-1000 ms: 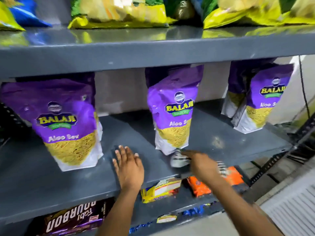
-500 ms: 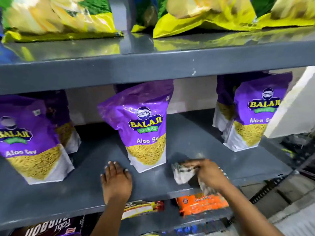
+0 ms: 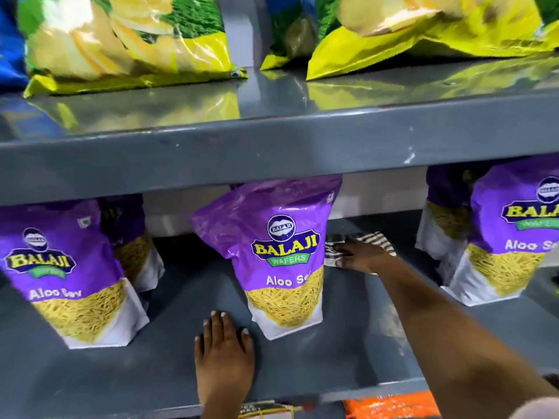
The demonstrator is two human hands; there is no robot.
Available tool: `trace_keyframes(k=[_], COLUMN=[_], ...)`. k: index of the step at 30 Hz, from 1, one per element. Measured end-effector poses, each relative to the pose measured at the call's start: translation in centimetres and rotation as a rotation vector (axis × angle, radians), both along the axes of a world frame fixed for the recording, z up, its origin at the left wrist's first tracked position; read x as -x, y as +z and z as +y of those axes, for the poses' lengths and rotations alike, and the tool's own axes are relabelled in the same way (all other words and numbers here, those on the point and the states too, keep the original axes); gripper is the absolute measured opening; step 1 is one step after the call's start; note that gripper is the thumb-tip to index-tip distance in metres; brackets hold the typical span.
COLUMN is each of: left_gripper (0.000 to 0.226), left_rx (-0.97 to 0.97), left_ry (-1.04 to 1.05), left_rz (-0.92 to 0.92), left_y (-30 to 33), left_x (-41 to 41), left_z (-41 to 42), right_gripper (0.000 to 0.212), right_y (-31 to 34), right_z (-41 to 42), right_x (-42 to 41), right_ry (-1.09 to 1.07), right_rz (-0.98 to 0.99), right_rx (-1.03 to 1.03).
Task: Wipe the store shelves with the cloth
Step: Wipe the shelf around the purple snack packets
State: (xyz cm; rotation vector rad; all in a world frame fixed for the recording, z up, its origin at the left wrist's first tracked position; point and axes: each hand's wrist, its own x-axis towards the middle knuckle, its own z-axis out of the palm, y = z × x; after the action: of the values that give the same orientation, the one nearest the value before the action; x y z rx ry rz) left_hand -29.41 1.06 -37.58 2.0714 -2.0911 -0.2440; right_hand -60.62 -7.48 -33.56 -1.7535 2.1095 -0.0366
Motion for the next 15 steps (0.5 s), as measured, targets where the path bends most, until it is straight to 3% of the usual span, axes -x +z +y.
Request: trace_keyframes(k=[4, 8, 11, 13, 15], left_gripper=[0.063, 0.07, 0.069, 0.065, 0.058], left_rx=[-0.001, 0.029, 0.034, 0.062, 0.058], left_ry=[-0.007, -0.002, -0.005, -0.01, -0.015], left_rz=[0.029, 0.078, 0.072, 0.094, 0.076], left_y=[0.2, 0.4, 0.5, 0.7, 0.7], left_x=[-0.1, -0.1, -0.2, -0.2, -0.5], left_z=[0.3, 0.6, 0.9, 1.0, 1.1], right_gripper=[0.047, 0.043, 0.064, 0.077, 0.077], right_y=[-0.1, -1.4, -2.2, -1.5, 0.2], right_z=[3.0, 8.2, 12.7, 15.2, 16.5], right_x=[-0.4, -0.8, -0.9, -1.2, -1.1], right_ry=[-0.033, -0.031, -0.003, 0.011, -0.009], right_rz=[-0.074, -0.182, -0.207, -0.234, -0.335], right_rx=[0.002, 0.16, 0.202, 0.131, -0.004])
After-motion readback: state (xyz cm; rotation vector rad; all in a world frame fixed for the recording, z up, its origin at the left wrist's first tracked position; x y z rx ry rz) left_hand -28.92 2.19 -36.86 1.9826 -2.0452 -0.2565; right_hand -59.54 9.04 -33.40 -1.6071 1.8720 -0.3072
